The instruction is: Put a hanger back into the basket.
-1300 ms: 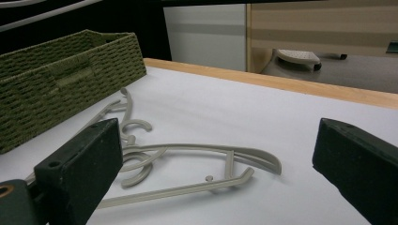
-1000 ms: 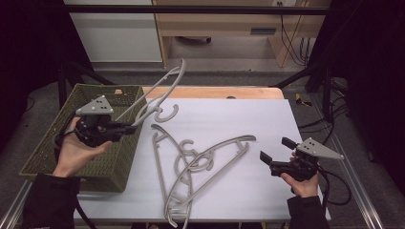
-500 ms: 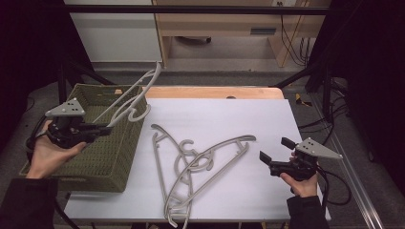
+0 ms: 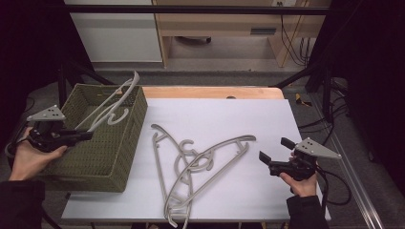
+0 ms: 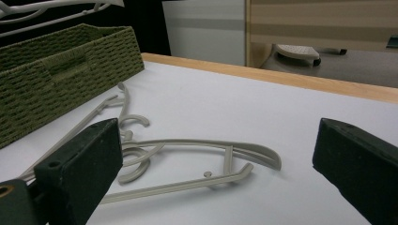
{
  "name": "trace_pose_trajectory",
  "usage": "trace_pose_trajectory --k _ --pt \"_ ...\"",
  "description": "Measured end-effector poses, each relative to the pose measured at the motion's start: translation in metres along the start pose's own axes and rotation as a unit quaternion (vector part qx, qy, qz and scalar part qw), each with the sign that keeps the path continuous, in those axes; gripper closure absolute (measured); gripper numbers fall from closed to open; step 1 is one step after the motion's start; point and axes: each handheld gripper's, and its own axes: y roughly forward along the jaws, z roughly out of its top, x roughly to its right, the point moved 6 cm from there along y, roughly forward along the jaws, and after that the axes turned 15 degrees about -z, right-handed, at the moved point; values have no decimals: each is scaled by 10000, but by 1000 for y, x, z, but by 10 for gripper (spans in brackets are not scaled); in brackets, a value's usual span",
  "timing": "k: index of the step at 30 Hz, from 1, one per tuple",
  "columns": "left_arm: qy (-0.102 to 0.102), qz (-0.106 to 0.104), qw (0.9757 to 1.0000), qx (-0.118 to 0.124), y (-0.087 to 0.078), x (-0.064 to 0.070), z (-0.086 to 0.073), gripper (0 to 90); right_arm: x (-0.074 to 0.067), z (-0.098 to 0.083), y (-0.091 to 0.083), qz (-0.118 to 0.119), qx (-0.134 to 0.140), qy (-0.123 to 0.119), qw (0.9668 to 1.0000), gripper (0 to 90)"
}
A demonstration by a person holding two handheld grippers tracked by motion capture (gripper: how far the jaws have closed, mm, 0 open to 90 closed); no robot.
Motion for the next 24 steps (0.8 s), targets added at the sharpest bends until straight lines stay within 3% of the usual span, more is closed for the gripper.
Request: trace_pose_trajectory --k 13,17,24 --pt "-130 -88 9997 -201 2 -16 -25 812 -1 -2 2 -21 -46 -7 10000 23" --pt "-119 -186 9992 -320 8 -16 -29 811 0 -2 3 -24 -46 -3 10000 23" --pt "-111 -189 9993 -299 12 -20 -33 811 -1 -2 2 -16 -45 -2 10000 23"
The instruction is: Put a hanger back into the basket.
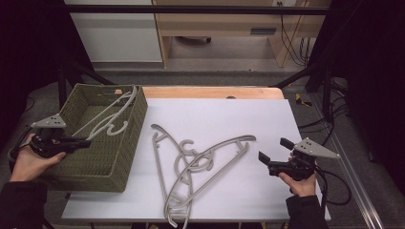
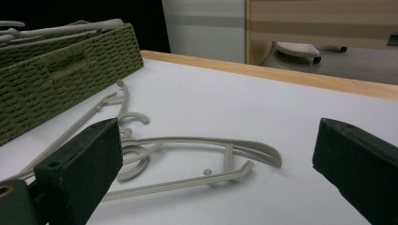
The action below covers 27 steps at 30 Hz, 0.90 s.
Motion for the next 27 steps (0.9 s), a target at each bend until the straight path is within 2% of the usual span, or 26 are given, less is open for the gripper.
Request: trace_pose_trajectory --k 4,11,18,23,27 --pt "-46 -60 10000 53 0 -3 -4 811 0 0 0 -3 -3 -4 10000 23" --pt "-99 -89 9998 -146 11 -6 -13 810 0 0 0 -8 2 -1 10000 23" --pt "-180 -23 9994 -291 25 -12 -22 811 -1 0 0 16 -6 1 10000 23" --pt "-282 185 9982 -487 31 -14 -25 806 -1 -1 1 8 -13 -19 10000 23" --pt "-530 300 9954 -733 34 -18 -30 788 -1 0 0 5 -2 -8 10000 23"
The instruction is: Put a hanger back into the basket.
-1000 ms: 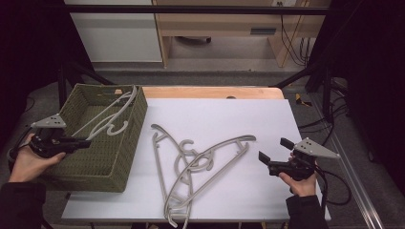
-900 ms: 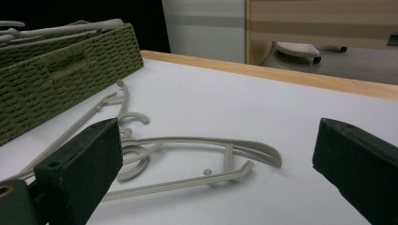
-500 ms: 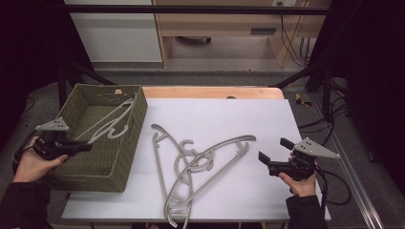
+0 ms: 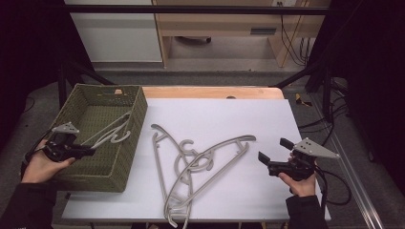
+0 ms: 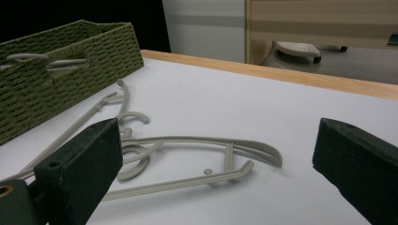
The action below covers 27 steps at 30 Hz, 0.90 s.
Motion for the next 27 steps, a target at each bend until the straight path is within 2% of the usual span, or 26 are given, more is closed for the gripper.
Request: trace_pose_trajectory --k 3,8,9,11,14,17,18,21,24,27 --pt "-40 -3 9999 -112 -1 1 0 783 0 0 0 -4 -5 4 10000 22" --pt "-112 164 9995 -252 0 2 3 774 0 0 0 -4 2 -3 10000 22" --pt "-113 213 9995 -217 0 2 4 774 0 0 0 -4 2 -3 10000 22" --pt "-139 193 9995 -220 0 3 3 773 0 0 -1 -4 2 12 10000 22" --pt "-60 121 9997 -189 0 4 3 788 0 0 0 -6 11 -2 10000 22" --pt "24 129 9999 78 -4 4 4 801 0 0 0 -1 1 -4 10000 22" --pt "-11 172 9995 282 -6 2 5 803 0 0 0 -1 2 -5 10000 22" --pt "-126 165 9988 443 -10 -3 3 804 0 0 0 -3 1 -5 10000 22" --pt "-272 246 9987 361 -10 -6 0 797 0 0 0 -11 -1 -3 10000 22" --pt "-492 316 9983 86 -4 -11 -6 777 0 0 -1 1 4 1 10000 22"
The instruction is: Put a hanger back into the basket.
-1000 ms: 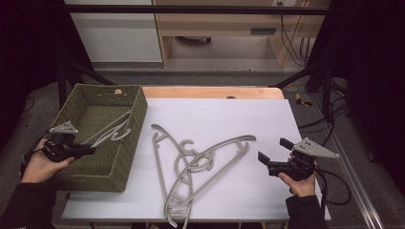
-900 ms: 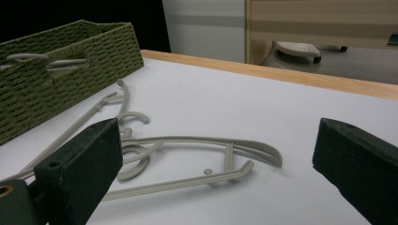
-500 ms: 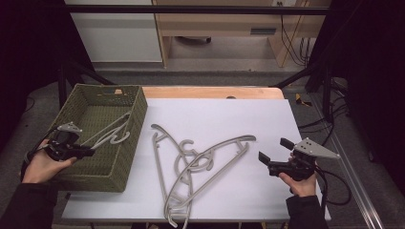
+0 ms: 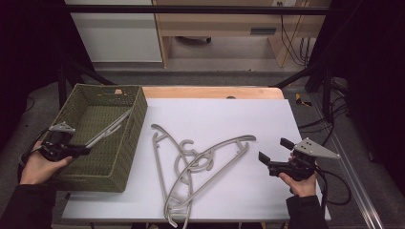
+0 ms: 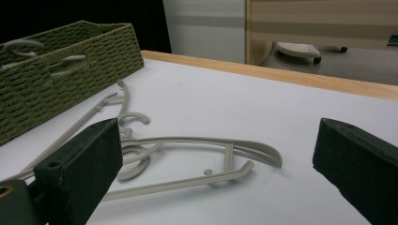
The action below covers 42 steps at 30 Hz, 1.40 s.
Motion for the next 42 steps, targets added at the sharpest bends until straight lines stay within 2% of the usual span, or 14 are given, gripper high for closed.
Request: trace_pose_trajectory --k 6,10,12,15,18,22,23,25,30,33,34,35,38,42 --pt "-253 171 9986 -434 3 -5 -3 750 0 0 0 6 5 -3 10000 22" --pt "-330 189 9989 -277 -1 -5 -2 699 0 0 0 -11 19 0 10000 22" --pt "-249 233 9990 -276 -2 -4 -2 683 0 0 0 -3 9 3 10000 22" --pt "-142 232 9996 -121 -5 0 0 649 0 1 0 -5 15 -7 10000 22" --pt "-24 266 9995 191 -9 7 6 588 -1 1 0 -4 15 -9 10000 22" --pt "109 285 9974 649 -16 19 18 490 0 1 -1 -2 19 -11 10000 22" --pt "132 252 9956 891 -18 24 23 446 0 1 -1 4 25 -7 10000 22" --pt "208 228 9927 1168 -22 32 29 435 -1 1 -1 10 24 -2 10000 22" --pt "441 86 9847 1684 -22 56 42 337 -1 1 -2 18 34 14 10000 22" --pt "581 1 9810 1852 -19 72 48 286 -1 1 -2 10 29 -10 10000 22" --pt "662 -21 9814 1800 -18 75 49 262 -1 1 -2 10 30 6 10000 22" --pt "683 -46 9799 1873 -16 81 51 253 -1 1 -2 10 30 3 10000 22" --pt "831 -198 9781 1901 -12 95 55 226 -1 1 -2 8 36 1 10000 22" --pt "988 -389 9721 2094 -6 115 61 189 -1 1 -2 18 31 -8 10000 21"
